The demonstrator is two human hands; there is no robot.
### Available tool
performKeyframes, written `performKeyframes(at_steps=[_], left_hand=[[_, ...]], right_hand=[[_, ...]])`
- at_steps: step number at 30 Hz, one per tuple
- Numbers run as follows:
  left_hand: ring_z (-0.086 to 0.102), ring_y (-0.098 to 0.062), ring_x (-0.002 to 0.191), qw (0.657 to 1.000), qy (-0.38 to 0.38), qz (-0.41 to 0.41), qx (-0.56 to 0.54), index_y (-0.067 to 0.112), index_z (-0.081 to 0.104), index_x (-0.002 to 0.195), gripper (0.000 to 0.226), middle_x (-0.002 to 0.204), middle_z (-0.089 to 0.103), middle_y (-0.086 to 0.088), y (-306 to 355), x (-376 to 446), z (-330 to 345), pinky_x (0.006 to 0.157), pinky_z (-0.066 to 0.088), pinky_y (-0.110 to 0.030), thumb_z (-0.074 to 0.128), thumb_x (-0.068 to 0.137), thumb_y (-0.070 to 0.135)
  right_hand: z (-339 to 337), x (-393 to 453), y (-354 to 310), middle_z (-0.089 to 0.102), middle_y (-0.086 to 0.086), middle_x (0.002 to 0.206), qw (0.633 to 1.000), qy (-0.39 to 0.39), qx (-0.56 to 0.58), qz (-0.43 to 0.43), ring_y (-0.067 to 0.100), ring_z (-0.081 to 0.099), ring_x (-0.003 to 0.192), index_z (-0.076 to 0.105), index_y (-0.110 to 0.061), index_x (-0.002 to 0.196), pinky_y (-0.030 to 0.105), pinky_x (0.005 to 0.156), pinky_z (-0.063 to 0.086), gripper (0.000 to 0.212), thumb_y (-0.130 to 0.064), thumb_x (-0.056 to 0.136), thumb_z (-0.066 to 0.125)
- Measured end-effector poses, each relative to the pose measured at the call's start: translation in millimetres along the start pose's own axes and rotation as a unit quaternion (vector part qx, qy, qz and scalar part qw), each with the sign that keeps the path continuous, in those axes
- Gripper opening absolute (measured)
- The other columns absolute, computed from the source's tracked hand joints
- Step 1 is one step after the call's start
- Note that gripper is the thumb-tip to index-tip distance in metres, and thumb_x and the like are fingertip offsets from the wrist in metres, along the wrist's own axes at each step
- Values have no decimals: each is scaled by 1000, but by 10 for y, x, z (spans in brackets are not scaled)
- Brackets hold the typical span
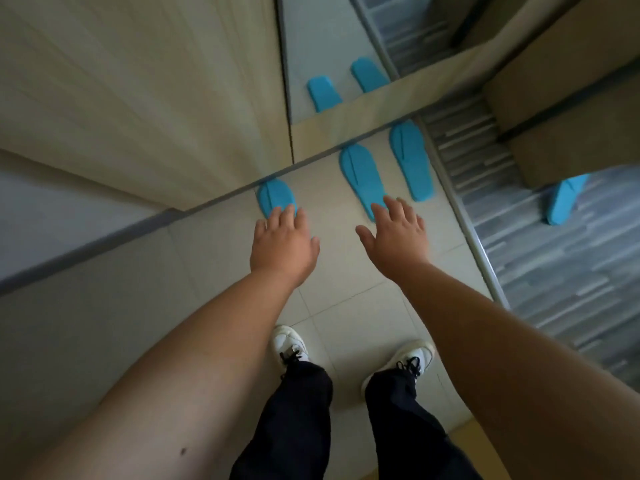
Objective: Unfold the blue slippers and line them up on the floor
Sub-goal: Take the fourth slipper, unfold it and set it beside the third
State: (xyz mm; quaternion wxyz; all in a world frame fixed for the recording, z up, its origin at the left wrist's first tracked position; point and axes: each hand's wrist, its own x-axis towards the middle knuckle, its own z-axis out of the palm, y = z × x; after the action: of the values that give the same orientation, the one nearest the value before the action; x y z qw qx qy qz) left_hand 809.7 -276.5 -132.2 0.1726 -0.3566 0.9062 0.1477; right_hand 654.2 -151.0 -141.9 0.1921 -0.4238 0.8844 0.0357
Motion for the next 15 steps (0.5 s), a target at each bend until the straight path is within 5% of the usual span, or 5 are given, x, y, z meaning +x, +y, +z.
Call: performKeyframes(at_steps=[15], left_hand=[[16, -31, 145, 987, -8, 137, 84, 11, 15, 148, 63, 158, 18, -13, 1687, 79, 176, 117, 17, -49, 30, 97, 44]], right_hand=[[97, -636, 1467, 23, 8, 158, 988, 24, 62, 141, 29, 12, 146, 28, -20, 148, 46, 117, 10, 65, -57, 95, 32]])
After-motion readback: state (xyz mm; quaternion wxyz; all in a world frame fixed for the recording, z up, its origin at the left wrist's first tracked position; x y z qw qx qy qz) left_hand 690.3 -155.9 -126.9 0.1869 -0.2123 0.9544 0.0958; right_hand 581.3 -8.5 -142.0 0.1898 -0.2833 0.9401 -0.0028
